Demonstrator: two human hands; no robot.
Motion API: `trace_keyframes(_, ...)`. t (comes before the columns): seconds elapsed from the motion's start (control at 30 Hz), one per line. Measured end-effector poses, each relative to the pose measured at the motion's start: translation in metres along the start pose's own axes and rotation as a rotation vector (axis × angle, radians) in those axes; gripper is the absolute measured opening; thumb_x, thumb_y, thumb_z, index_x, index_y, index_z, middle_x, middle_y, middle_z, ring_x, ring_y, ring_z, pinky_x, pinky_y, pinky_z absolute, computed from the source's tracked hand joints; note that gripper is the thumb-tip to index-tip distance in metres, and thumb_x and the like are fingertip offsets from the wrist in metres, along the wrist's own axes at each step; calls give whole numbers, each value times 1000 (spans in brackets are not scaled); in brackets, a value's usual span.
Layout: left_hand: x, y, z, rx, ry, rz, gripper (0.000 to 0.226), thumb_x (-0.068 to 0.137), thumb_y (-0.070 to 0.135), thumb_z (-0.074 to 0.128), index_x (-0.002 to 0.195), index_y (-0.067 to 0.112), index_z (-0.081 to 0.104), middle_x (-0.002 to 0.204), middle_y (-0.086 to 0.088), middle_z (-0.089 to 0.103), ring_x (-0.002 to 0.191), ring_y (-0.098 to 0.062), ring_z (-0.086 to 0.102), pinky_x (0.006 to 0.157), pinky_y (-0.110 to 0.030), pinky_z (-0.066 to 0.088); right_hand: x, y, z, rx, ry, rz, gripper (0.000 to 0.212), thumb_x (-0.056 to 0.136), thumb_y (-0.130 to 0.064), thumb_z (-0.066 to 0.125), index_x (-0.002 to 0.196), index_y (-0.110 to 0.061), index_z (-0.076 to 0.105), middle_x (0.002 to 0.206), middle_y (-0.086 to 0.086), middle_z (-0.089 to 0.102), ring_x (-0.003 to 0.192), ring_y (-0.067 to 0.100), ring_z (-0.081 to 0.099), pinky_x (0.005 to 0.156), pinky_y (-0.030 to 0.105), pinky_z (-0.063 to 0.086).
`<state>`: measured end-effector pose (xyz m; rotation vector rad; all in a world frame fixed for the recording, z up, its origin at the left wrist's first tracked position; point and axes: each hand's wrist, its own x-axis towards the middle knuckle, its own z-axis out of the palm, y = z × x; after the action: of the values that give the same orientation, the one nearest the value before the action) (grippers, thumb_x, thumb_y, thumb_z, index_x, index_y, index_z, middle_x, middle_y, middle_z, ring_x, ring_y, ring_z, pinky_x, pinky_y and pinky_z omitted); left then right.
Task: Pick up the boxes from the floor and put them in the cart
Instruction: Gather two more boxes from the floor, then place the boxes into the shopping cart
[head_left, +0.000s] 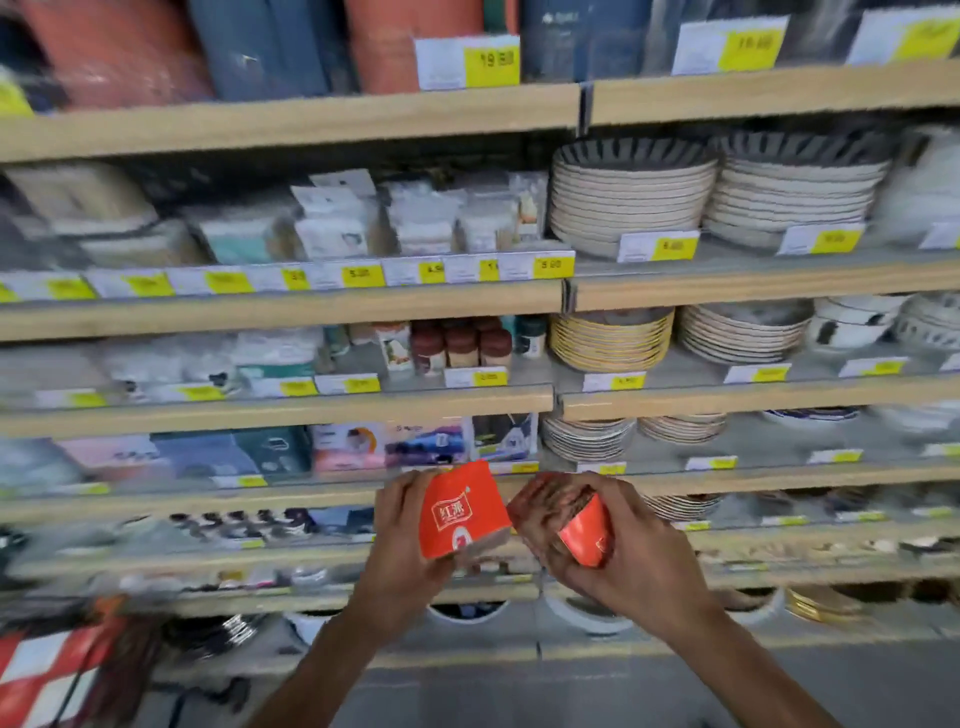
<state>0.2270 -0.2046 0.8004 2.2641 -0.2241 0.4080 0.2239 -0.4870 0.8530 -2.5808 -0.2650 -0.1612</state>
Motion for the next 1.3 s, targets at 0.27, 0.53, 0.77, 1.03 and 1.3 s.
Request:
trace_keyframes(0.27, -93, -71, -125, 113, 194, -115, 97, 70, 30, 89, 149, 17, 34, 141, 4, 27, 129, -5, 31, 106, -33, 40, -11, -134, 67, 7, -140, -185, 87, 66, -85, 64, 138, -52, 30, 140, -20, 51, 108, 15, 68, 78, 33, 55)
trace_keyframes(0.53, -186, -135, -233, 170, 348, -189, 94, 68, 35, 88, 145, 13, 39, 133, 10, 30, 124, -9, 34, 106, -30, 35, -30, -258, 144, 2, -265, -321, 86, 61, -86, 59, 136, -50, 35, 137, -17, 54, 106, 16, 68, 76, 26, 51)
trace_keyframes(0.77, -264, -172, -297, 248, 457, -339, 97, 71, 39, 86, 148, 11, 34, 138, 2, 32, 129, -18, 36, 108, -37, 33, -29, -347, 205, -13, -399, -491, 91, 60, -83, 64, 139, -48, 35, 135, -14, 55, 106, 15, 67, 76, 25, 54)
trace_keyframes(1.03, -325, -208, -354, 343, 611, -570, 104, 63, 28, 90, 149, 13, 34, 137, 8, 29, 129, -17, 35, 112, -45, 37, -9, -441, 282, 38, -551, -697, 92, 64, -71, 77, 140, -51, 29, 133, -15, 53, 94, 9, 64, 64, 15, 46)
trace_keyframes(1.3, -325, -240, -410, 428, 785, -709, 105, 65, 42, 91, 149, 14, 34, 136, 9, 29, 132, 0, 27, 112, -34, 35, 42, -530, 368, 160, -648, -884, 95, 59, -68, 80, 139, -52, 30, 127, -13, 58, 86, 12, 67, 68, 28, 61)
